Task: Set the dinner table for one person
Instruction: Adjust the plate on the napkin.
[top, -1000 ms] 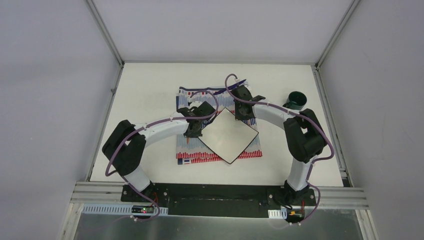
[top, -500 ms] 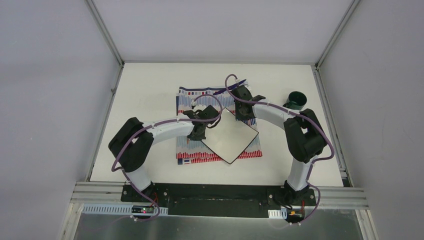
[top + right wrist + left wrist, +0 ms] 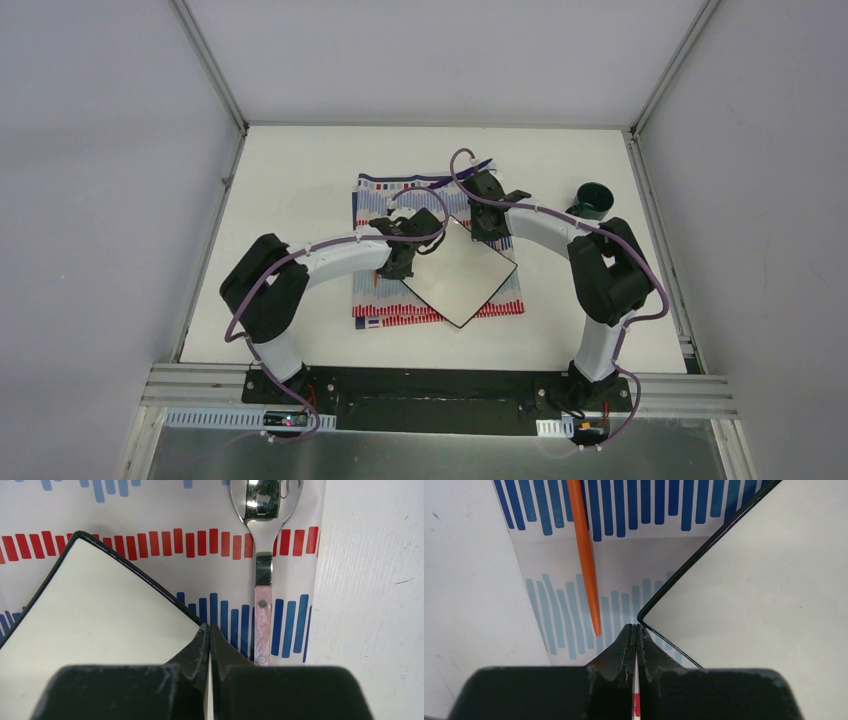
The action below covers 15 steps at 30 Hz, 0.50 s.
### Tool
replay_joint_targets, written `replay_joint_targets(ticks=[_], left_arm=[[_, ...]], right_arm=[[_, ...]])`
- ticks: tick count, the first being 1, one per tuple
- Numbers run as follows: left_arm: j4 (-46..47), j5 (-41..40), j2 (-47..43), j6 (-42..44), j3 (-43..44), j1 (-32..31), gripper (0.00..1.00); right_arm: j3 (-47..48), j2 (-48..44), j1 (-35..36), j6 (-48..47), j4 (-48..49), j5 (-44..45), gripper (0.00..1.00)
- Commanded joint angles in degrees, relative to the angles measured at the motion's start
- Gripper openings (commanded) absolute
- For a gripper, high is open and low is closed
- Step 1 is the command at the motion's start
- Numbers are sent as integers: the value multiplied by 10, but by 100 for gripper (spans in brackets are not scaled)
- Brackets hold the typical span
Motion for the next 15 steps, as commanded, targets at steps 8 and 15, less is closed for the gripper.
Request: replay_joint_targets(ticks=[8,15], left_arm=[[20,-30,0,31,46,18,0],[20,18,-20,13,40,18,0]], right_arm=[[-41,-12,0,7,-19,-23,0],[-45,-16,0,5,-19,-19,0]])
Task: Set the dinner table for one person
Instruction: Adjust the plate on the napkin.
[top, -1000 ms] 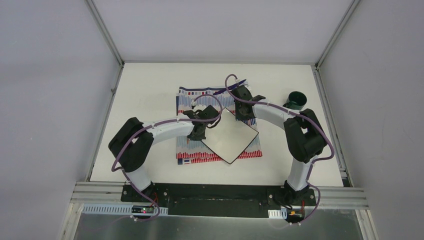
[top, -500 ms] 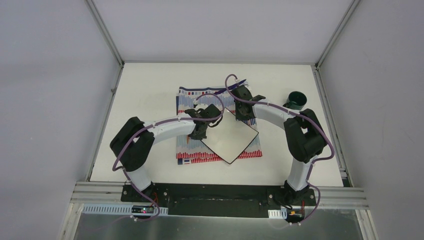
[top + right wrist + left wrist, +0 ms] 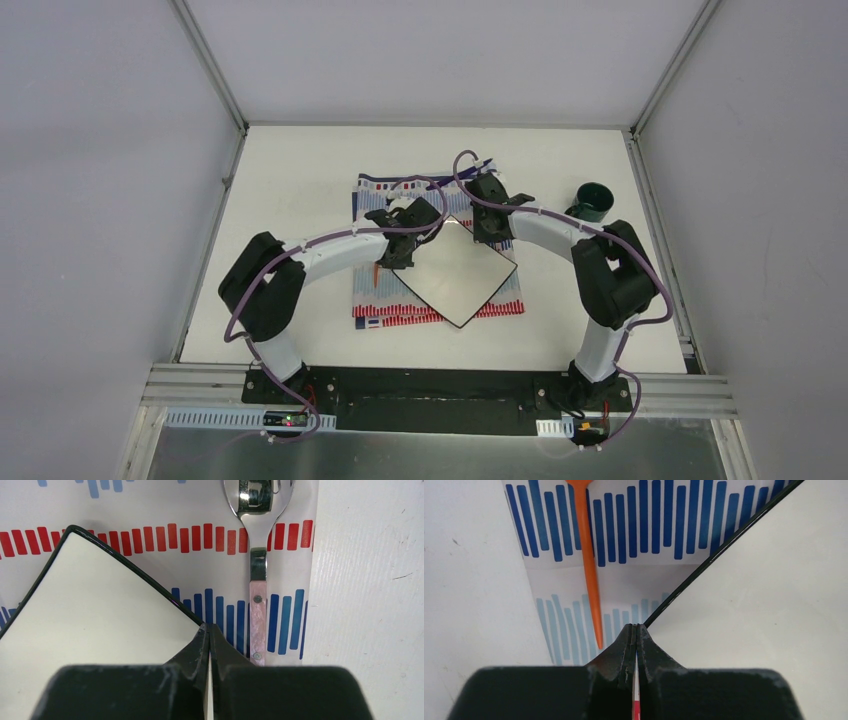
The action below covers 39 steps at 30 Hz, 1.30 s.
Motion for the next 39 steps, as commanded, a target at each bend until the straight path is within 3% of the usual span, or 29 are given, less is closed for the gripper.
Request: replay_joint_targets(ticks=[1,27,39], left_arm=[[24,31,-23,-18,7,-4,0],[6,63,-48,-132,-75,-78,0],[39,39,29,-92,-36,-86,0]], right_arm=[[-18,1,0,3,-38,-15,0],[-15,5,0,-1,-35,-18,0],[-21,4,0,2,-33,-22,0]])
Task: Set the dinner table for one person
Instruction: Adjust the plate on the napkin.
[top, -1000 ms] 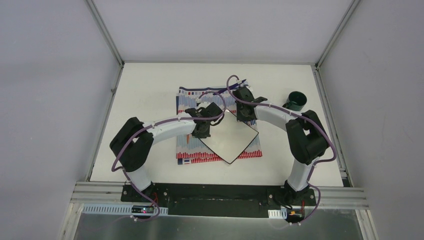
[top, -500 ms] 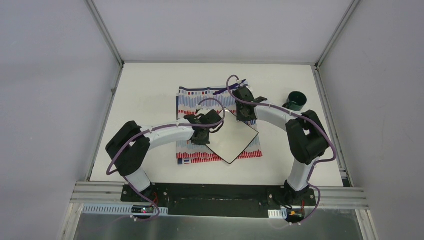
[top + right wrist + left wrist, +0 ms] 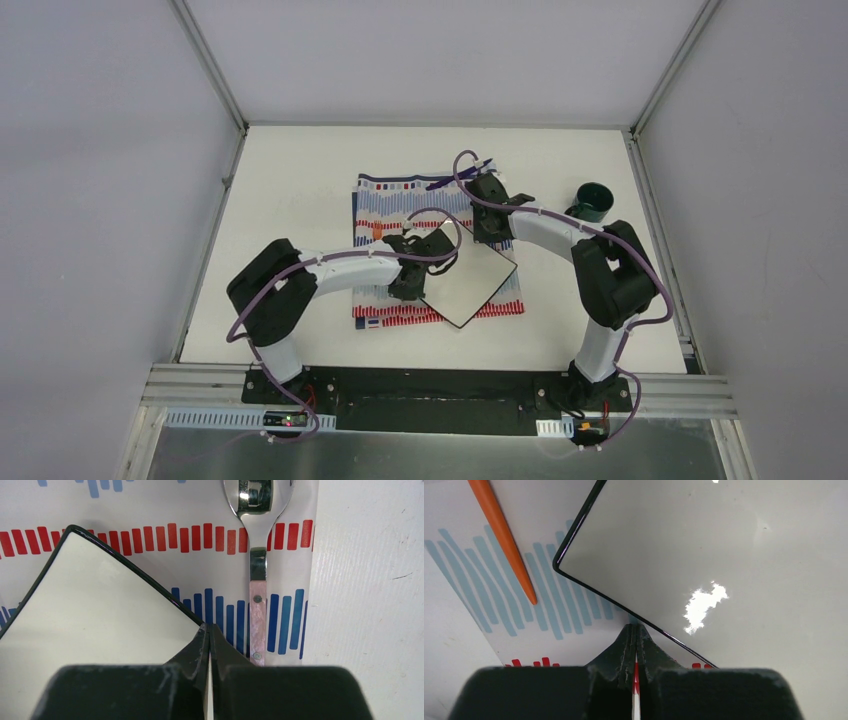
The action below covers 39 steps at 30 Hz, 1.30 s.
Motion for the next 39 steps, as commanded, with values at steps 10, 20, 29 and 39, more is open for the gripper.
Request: replay_joint_targets(ticks=[10,20,29,39], left_arm=[[-13,-70,15,45,60,-2,0],[-39,-110,-6,64,84,17,0],[-11,-104,3,80,76,43,0],[8,-101,16,93,72,65,0]], right_arm=[[-30,6,5,7,-26,-28,0],[-35,7,10,9,-18,-41,0],[-41,2,12,10,-14,-47,0],[-45,-2,12,11,-13,-47,0]])
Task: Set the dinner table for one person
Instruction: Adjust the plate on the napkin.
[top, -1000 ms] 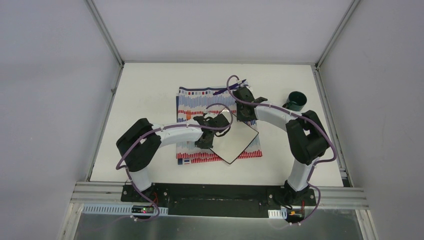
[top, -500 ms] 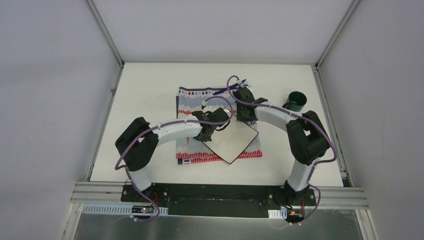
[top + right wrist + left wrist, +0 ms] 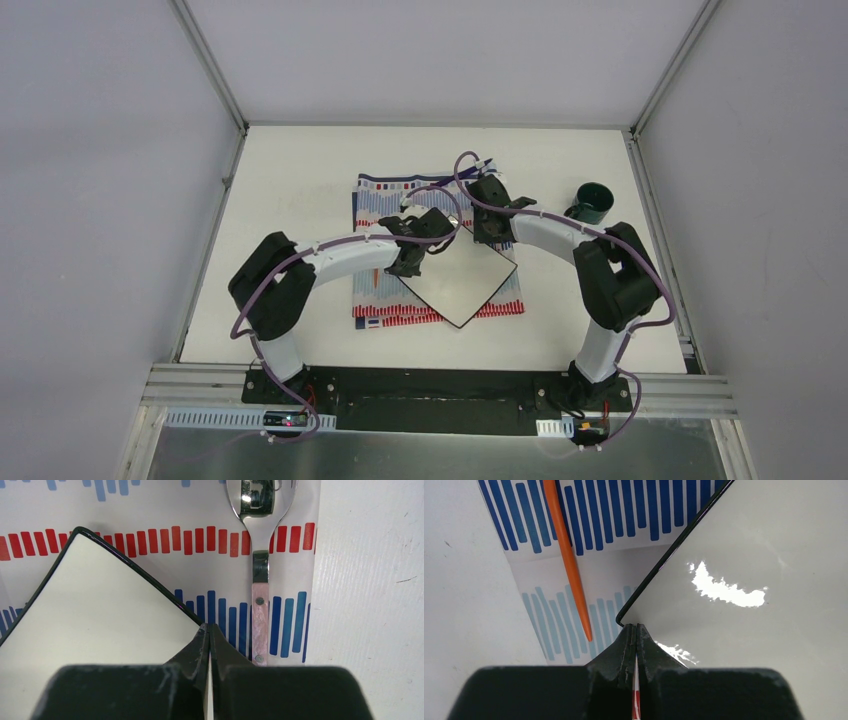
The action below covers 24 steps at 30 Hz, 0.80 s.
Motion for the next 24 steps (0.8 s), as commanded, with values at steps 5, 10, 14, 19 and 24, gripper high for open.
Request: replay_joint_targets(ticks=[5,10,14,19,24], left_arm=[[51,0,-2,28,-3,43,0],[74,12,14,43,-7,65,0],[89,19,36,60,5,80,0],[112,37,64,84,25,97,0],[130,57,83,105,49,116,0]], right_arm=[[-26,4,11,10,-45,-42,0],[-27,2,10,10,-45,-44,0],[-30,2,10,12,-45,-45,0],[-36,-3,11,15,-44,-47,0],[-39,-5,11,17,-43,-49,0]])
